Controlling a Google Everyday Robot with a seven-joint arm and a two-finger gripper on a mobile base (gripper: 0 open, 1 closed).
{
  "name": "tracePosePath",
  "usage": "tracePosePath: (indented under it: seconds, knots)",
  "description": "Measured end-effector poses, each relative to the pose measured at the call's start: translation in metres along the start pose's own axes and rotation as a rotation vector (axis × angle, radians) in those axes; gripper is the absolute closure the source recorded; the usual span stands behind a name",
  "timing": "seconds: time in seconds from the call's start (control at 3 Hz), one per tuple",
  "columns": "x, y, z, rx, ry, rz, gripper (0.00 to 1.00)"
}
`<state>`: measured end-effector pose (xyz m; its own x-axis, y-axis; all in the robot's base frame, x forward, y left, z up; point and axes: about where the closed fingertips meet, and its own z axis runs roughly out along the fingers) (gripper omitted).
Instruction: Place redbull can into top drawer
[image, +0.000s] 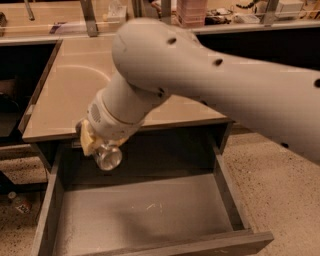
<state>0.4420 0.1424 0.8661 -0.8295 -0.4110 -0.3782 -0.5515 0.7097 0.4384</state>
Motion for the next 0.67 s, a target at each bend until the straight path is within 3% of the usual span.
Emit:
tracePosePath:
  seconds: [0.67]
  knots:
    - [0.092, -0.056, 0.068, -0.036, 0.067, 0.266, 1.0]
